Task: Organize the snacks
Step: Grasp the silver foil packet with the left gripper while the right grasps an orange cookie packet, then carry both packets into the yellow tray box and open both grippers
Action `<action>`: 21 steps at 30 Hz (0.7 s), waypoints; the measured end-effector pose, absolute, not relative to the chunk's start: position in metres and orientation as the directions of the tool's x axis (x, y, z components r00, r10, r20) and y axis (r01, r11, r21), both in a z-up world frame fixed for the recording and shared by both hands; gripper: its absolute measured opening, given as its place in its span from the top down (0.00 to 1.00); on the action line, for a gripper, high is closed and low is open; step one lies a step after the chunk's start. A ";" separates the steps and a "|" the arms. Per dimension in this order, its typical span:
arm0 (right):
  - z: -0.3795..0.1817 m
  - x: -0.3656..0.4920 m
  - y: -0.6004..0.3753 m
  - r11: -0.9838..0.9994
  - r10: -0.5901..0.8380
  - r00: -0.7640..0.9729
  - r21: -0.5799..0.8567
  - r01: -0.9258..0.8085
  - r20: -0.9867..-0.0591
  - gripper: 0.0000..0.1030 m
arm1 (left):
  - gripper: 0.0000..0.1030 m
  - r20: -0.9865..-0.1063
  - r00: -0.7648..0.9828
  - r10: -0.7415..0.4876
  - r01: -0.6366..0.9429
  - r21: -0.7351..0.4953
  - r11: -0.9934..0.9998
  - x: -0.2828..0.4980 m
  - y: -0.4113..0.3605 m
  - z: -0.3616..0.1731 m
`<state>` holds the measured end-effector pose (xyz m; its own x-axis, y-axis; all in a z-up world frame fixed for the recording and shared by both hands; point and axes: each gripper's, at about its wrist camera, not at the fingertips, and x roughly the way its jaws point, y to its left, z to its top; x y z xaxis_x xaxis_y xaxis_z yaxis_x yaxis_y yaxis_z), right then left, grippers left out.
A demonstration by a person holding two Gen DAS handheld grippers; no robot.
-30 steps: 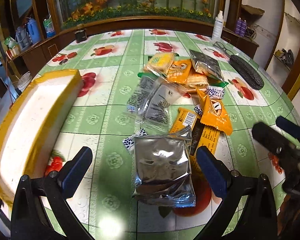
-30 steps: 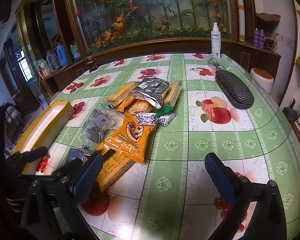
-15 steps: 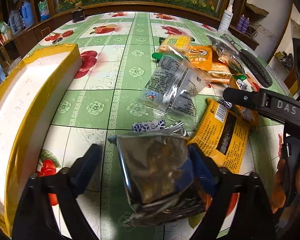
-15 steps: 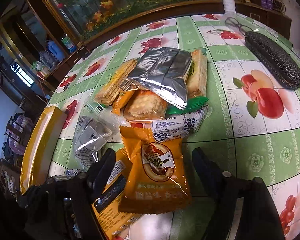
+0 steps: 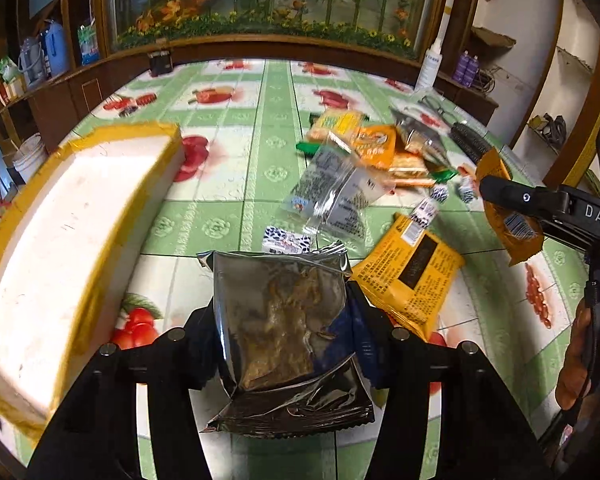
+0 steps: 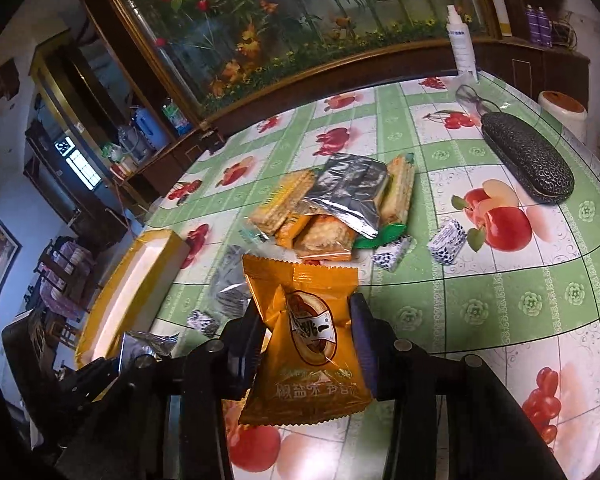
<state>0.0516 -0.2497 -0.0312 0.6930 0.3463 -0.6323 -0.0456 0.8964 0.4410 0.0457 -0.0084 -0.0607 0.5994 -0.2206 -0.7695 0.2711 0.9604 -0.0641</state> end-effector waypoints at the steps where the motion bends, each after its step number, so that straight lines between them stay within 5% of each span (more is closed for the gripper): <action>1: -0.026 0.049 -0.246 0.893 0.362 0.694 0.445 -0.066 -0.623 0.59 | 0.48 -0.763 0.608 -0.220 0.267 -0.065 0.961 0.043 -0.005 -0.056; 6: -0.007 0.046 -0.208 0.862 0.463 0.673 0.468 -0.192 -0.577 0.59 | 0.48 -0.719 0.675 -0.166 0.187 -0.051 0.981 0.028 0.039 -0.027; 12: 0.001 0.068 -0.132 0.778 0.618 0.568 0.528 -0.341 -0.544 0.59 | 0.48 -0.671 0.739 0.058 -0.047 0.034 0.998 0.027 0.127 -0.005; 21: -0.011 0.115 0.035 0.668 0.735 0.363 0.525 -0.527 -0.572 0.59 | 0.48 -0.770 0.620 0.151 -0.236 -0.001 0.972 0.049 0.198 -0.057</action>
